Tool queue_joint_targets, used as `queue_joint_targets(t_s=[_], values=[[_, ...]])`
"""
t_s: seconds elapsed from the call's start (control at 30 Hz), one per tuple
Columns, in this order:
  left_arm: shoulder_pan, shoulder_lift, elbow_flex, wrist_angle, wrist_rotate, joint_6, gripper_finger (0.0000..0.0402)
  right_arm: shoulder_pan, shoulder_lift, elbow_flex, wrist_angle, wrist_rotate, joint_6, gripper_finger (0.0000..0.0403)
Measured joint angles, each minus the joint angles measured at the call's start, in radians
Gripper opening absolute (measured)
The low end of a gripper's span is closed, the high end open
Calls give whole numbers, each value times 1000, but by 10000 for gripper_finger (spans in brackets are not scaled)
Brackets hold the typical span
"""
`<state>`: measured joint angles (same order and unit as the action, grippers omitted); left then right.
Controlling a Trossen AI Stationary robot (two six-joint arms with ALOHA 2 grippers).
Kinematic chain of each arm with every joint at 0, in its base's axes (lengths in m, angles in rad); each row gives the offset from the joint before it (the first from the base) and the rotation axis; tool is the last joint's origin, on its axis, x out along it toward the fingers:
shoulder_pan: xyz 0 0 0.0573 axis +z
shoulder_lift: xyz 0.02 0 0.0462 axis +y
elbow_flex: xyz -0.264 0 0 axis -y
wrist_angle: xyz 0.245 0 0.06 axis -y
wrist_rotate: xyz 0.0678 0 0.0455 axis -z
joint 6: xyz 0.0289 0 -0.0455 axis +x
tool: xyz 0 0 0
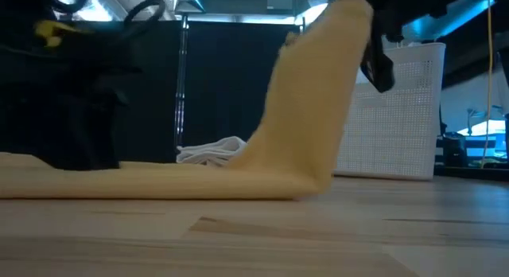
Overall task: Fold towel
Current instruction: Fold the yellow towel
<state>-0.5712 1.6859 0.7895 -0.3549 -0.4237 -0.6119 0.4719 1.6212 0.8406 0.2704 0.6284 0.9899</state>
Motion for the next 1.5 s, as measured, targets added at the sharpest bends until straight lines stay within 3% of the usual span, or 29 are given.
queue_joint_targets(t_s=[0.13, 0.3, 0.57, 0.67, 0.8, 0.97, 1.03, 1.23, 1.37, 1.5], values=[[29, 6, -41, 221, 15, 68, 191, -27, 31, 1, 148, -33, -35, 8], [93, 11, -38, 348, 30, 201, 191, -84, 106, 43, 242, -108, -56, 9], [145, 4, 9, 356, 24, 244, 191, -115, 219, 215, 257, -164, -161, 11], [113, -43, 56, 243, 21, 235, 191, -121, 227, 258, 253, -179, -202, 11], [25, -159, 102, -17, 20, 92, 191, -121, 227, 284, 251, -194, -226, 11], [-129, -233, 98, -363, 9, -262, 191, -121, 228, 293, 253, -194, -211, 11], [-187, -231, 68, -414, -13, -381, 191, -121, 230, 293, 254, -194, -208, 11], [-292, -229, -107, -212, -4, -563, 191, -121, 277, 293, 323, -197, -141, 11], [-301, -232, -202, -78, -19, -635, 191, -126, 358, 306, 392, -207, -79, 11], [-296, -232, -226, -24, -61, -639, 191, -137, 459, 405, 390, -264, -67, 12]])
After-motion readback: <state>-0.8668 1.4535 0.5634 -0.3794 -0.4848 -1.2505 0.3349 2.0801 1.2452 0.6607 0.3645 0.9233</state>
